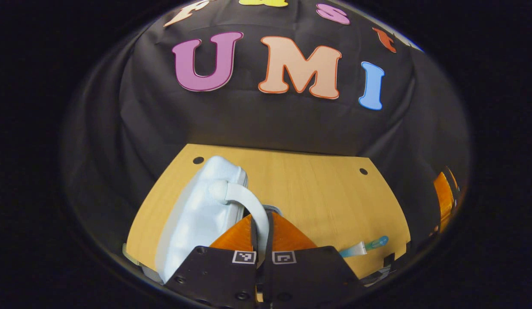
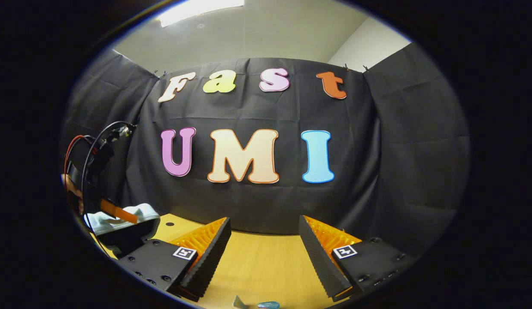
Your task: First open the suitcase, pack the skin care products into it, and then close the suitcase.
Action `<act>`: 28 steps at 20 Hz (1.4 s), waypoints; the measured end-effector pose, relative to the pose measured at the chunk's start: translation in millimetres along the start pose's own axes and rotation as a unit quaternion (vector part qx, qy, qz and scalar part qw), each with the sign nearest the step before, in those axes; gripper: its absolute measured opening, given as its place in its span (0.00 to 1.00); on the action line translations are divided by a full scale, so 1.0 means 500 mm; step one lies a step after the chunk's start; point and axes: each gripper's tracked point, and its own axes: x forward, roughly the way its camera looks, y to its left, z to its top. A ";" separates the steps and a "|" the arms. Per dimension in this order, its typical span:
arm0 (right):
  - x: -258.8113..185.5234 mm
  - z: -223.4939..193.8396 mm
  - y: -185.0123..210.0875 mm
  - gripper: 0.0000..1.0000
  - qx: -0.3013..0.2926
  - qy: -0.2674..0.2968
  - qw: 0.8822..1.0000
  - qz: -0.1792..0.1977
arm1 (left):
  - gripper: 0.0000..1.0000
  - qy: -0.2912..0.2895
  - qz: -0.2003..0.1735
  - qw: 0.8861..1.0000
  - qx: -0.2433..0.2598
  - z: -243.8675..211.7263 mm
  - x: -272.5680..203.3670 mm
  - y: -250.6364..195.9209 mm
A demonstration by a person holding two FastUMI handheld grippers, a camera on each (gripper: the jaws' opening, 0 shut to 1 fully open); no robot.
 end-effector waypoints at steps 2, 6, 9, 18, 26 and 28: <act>0.006 0.002 0.026 0.99 0.003 -0.004 1.000 0.000 | 0.00 -0.005 0.005 1.000 0.005 0.019 -0.017 0.047; 0.015 0.003 0.077 0.99 0.007 -0.007 1.000 -0.005 | 0.00 -0.019 0.013 0.999 0.027 0.044 -0.031 0.130; 0.023 0.005 0.111 0.99 0.008 -0.007 1.000 -0.009 | 0.00 -0.024 0.021 0.999 0.025 0.050 -0.038 0.195; 0.024 0.037 0.168 0.99 -0.007 -0.018 0.999 -0.026 | 0.00 -0.039 0.070 0.997 -0.010 0.043 -0.029 0.434; 0.029 0.052 0.192 0.99 -0.020 -0.017 0.999 -0.037 | 0.00 -0.026 0.110 0.989 -0.095 -0.029 0.012 0.613; 0.032 0.051 0.201 0.99 -0.024 -0.015 0.999 -0.035 | 0.00 -0.007 0.120 0.986 -0.116 -0.062 0.027 0.653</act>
